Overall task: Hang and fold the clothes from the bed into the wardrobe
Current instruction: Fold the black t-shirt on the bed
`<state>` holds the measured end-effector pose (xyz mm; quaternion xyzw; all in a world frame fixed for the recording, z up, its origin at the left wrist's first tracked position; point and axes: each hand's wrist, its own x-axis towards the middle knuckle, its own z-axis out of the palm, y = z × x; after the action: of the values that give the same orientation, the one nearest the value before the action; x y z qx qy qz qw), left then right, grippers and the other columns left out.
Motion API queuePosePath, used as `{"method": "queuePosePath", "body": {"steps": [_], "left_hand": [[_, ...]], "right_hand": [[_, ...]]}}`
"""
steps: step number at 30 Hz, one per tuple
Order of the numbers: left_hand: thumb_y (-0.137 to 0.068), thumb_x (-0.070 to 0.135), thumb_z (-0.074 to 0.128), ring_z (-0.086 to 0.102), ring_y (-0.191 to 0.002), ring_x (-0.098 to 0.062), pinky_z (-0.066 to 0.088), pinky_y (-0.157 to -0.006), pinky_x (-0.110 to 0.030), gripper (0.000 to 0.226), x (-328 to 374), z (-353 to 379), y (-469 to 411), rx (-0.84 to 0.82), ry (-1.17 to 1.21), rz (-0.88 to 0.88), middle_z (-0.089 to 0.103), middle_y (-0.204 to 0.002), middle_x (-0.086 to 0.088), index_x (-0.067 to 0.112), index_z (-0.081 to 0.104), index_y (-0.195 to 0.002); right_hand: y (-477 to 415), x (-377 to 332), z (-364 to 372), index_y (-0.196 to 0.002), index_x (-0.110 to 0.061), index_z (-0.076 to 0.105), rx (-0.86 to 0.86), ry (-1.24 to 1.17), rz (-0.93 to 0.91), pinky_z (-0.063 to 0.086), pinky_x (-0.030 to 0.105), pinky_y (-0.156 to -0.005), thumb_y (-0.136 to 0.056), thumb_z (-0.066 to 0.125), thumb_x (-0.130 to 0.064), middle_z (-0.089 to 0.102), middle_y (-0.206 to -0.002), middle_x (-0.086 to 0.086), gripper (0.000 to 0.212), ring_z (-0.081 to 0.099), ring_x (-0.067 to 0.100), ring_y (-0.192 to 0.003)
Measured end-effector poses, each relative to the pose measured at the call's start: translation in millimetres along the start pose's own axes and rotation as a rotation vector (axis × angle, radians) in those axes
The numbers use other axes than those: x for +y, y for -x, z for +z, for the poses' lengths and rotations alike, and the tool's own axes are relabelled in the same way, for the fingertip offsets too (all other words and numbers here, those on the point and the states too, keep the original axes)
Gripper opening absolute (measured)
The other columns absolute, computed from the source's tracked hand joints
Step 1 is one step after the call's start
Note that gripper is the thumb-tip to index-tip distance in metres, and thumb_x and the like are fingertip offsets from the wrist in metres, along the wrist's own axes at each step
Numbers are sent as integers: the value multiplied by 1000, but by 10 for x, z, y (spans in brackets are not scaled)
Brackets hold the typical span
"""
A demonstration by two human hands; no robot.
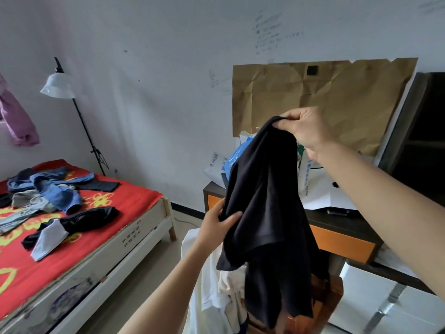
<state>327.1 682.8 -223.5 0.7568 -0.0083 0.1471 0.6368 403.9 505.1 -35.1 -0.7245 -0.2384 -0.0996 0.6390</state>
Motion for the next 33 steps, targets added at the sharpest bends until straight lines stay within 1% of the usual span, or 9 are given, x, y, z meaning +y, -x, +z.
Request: {"method": "queuePosePath", "body": {"steps": [2,4,7,13,18,22,25,28,33], "left_hand": [[-80,19,72,62,-71,-11,52,-72,-29,7,88,-66,0,101,-5,1,68,-74,5,20,67,-84],[-82,9,70,58,-58,-5,47,-57,-19,12,155,-198,6,177,15,-16,63,-58,11,15,65,-73],[-79,4,71,53,-48,-2,43,-50,-17,18,278,-452,46,302,-7,-7,57,-50,11,11,62,-65],[-76,5,74,59,-53,1,48,-53,-12,15,658,-1051,293,470,-150,63,64,-56,13,19,67,-76],[-78,3,72,57,-52,2,47,-55,-13,22,828,-1626,588,739,-190,103,63,-54,16,24,66,-73],[-78,0,69,55,-48,3,44,-51,-10,25,984,-1993,933,896,-272,143,61,-52,19,23,65,-72],[-79,-1,68,53,-48,7,41,-53,-7,27,1088,-2283,1236,1032,-369,167,60,-51,23,25,64,-72],[-81,1,66,50,-47,10,39,-53,-5,25,1137,-2584,1546,1170,-410,166,58,-49,24,24,62,-71],[-83,6,67,50,-48,10,39,-53,-5,22,1087,-3107,1942,1328,-454,129,59,-49,24,25,63,-71]], "right_hand": [[-60,-29,-16,-67,-15,65,10,-4,-12,48,12,-56,-81,66,1,62,-49,-14,21,58,-2,-49],[-111,-14,5,-67,-15,65,1,-7,-8,50,14,-57,-81,67,-1,62,-51,-12,21,58,1,-51],[-177,41,85,-67,-15,64,-9,-42,13,48,13,-51,-82,66,-1,61,-47,-12,21,58,-1,-46],[-396,97,582,-65,-16,63,-36,-147,18,48,13,-54,-83,66,-2,59,-43,-15,23,55,-3,-43],[-500,-28,1295,-54,-19,61,-170,-169,-49,40,27,-58,-80,69,-6,53,-42,-13,30,49,8,-53],[-480,-262,1847,-58,-16,62,-280,-240,-103,44,23,-56,-81,69,-9,56,-48,-9,25,52,7,-51],[-420,-462,2361,-59,-15,60,-383,-305,-137,46,28,-63,-83,69,-12,58,-59,1,25,55,15,-62],[-258,-657,2900,-59,-20,61,-494,-365,-133,47,24,-63,-83,70,-14,57,-46,-15,26,56,9,-58],[-39,-793,3742,-63,-14,62,-655,-460,-66,48,21,-57,-83,68,-9,59,-49,-7,22,57,9,-52]]}}
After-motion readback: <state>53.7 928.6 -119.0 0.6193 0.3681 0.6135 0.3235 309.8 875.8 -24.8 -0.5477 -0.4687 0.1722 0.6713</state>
